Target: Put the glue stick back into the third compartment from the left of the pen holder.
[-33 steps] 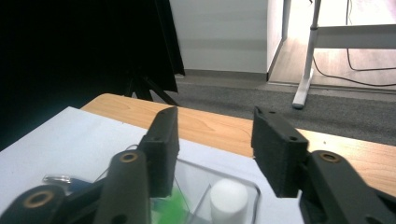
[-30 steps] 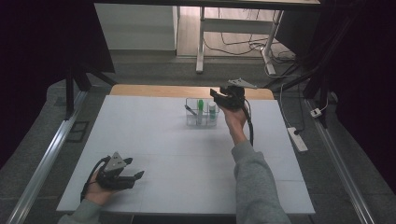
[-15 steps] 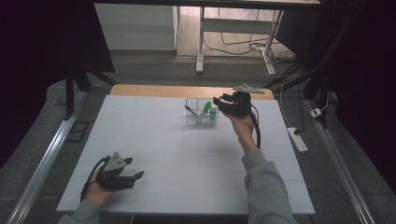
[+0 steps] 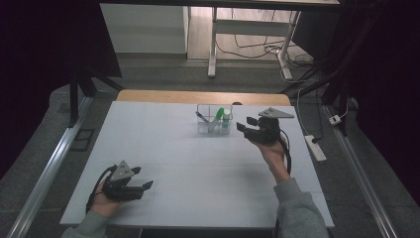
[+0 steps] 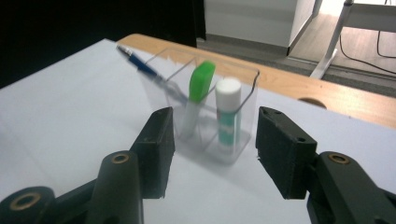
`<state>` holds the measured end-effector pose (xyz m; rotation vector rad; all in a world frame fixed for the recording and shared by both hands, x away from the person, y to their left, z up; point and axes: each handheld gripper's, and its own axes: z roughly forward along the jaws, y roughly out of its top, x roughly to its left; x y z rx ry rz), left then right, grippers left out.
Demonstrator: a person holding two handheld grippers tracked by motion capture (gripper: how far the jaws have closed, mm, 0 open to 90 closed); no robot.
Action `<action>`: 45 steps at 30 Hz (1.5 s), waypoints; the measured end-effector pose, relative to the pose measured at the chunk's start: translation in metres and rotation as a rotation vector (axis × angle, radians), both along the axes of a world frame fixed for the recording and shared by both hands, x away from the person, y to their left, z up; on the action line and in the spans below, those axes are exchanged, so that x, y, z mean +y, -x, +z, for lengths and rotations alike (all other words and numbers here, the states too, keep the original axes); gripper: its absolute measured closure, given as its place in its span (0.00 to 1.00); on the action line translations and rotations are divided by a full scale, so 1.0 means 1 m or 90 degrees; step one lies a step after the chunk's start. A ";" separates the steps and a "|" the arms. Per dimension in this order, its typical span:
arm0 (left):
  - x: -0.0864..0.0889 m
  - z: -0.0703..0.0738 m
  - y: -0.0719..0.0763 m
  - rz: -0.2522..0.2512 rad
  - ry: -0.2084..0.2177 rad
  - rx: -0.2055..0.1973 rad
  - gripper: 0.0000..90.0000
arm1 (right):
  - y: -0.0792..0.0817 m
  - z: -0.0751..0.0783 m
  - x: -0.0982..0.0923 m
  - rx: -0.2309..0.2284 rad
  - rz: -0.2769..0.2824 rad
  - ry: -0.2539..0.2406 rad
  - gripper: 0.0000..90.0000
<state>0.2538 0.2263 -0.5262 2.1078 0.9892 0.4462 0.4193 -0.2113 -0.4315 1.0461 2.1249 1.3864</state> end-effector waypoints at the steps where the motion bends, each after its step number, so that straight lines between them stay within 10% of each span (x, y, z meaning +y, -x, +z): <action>1: 0.000 0.000 0.000 0.000 0.001 0.000 0.33 | 0.004 -0.001 -0.002 0.000 0.002 0.007 0.52; 45: 0.002 0.001 0.000 0.010 0.011 0.000 0.33 | 0.104 -0.058 -0.082 0.033 0.050 0.091 0.51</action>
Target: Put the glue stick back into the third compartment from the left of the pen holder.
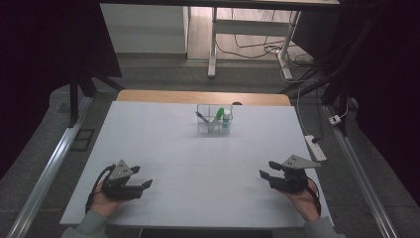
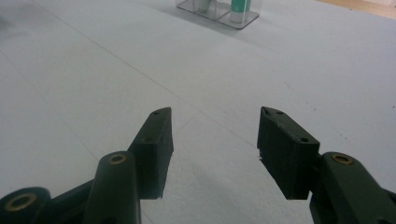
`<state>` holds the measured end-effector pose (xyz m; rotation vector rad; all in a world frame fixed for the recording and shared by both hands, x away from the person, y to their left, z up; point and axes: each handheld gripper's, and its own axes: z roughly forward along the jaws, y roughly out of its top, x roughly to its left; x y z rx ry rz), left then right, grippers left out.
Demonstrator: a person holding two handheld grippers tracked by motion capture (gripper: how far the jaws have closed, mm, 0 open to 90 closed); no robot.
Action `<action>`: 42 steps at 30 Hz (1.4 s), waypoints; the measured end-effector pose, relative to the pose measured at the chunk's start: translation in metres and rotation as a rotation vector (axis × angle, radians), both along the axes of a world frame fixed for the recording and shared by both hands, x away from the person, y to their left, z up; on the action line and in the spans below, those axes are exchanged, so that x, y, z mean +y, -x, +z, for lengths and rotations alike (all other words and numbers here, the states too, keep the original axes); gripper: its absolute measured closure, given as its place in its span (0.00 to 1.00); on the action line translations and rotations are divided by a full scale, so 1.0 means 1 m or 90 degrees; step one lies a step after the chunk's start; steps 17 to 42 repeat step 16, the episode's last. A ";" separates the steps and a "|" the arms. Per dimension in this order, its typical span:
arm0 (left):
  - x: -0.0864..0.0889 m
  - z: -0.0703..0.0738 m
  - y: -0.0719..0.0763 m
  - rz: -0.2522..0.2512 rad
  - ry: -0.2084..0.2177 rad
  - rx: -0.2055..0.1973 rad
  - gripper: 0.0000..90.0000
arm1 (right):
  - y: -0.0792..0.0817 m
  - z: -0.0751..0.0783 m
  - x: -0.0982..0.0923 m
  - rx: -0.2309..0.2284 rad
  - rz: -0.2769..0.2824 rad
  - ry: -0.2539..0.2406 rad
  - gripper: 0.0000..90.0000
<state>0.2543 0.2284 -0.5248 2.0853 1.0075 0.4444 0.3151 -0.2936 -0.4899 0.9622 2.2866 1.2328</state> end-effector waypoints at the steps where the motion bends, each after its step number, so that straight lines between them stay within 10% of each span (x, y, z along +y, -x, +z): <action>1: 0.000 0.000 0.000 0.000 0.000 0.000 0.33 | 0.000 0.000 0.000 -0.001 0.000 0.001 0.51; 42: 0.002 0.001 -0.001 0.004 0.016 0.005 0.32 | -0.001 -0.002 0.002 -0.001 0.005 0.015 0.50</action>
